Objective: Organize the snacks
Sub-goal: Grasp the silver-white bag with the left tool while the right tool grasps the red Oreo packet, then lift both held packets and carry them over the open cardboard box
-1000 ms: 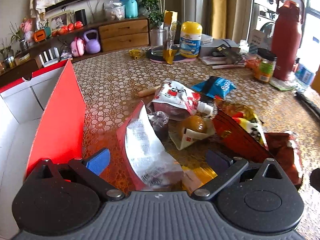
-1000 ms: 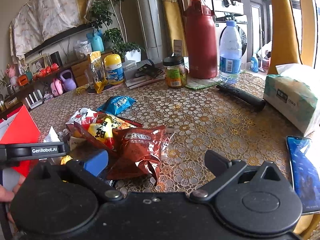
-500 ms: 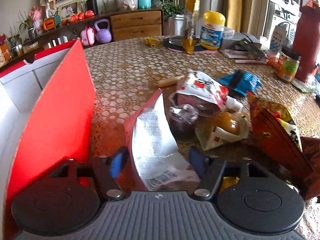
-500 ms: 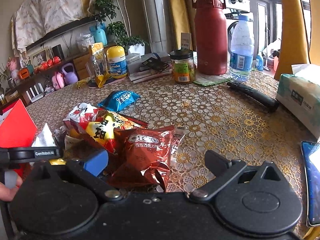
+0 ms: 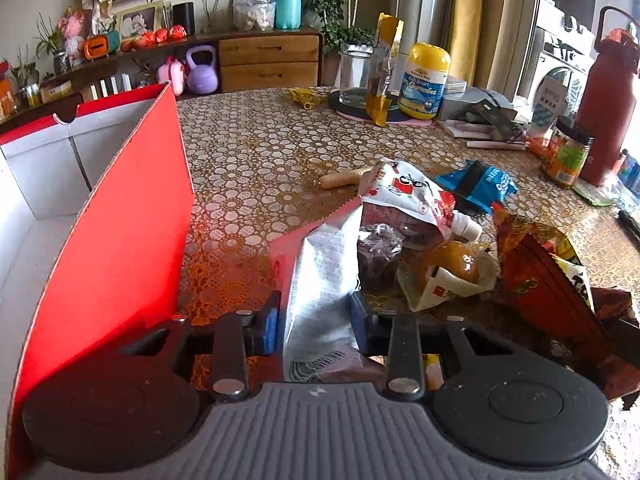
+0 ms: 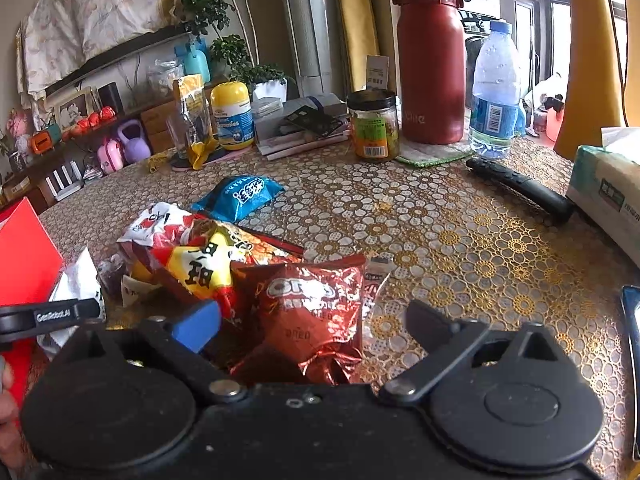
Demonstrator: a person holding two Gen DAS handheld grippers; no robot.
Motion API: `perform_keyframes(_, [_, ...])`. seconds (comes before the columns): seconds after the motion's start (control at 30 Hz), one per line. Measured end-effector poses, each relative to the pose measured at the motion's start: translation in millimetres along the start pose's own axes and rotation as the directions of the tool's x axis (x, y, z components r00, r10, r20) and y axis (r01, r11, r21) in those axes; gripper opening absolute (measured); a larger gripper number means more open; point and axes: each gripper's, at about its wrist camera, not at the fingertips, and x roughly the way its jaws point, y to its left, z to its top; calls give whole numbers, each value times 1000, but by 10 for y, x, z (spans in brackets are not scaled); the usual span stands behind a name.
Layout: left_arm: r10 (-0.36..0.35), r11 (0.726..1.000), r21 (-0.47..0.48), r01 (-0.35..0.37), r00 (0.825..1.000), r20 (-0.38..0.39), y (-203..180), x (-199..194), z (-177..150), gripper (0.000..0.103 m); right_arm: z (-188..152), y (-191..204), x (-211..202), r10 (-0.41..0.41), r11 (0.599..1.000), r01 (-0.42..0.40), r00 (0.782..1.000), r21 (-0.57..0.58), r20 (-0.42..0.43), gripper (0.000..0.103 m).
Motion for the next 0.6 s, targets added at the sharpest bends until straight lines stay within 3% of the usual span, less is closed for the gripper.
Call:
perform_keyframes(0.13, [-10, 1000, -6, 10, 1000, 4, -6, -25, -11, 30, -16, -19, 6, -3, 1000, 3, 1000, 13, -7, 75])
perform_keyframes(0.17, [-13, 1000, -9, 13, 1000, 6, -8, -34, -15, 29, -24, -19, 2, 1, 1000, -1, 1000, 17, -6, 69])
perform_keyframes(0.2, [-20, 1000, -12, 20, 1000, 11, -9, -52, -19, 28, -37, -23, -5, 8, 1000, -8, 1000, 21, -4, 56])
perform_keyframes(0.3, [-38, 999, -16, 39, 999, 22, -30, -112, -20, 26, -70, -40, -28, 27, 999, -27, 1000, 38, 4, 43])
perform_keyframes(0.4, [-53, 998, -22, 53, 998, 36, -37, -191, -36, 25, -96, -87, -63, 45, 996, -46, 999, 74, 17, 37])
perform_keyframes(0.6, [-76, 997, -28, 77, 995, 63, -65, -387, -46, 25, -116, -165, -259, 62, 990, -70, 996, 121, 70, 34])
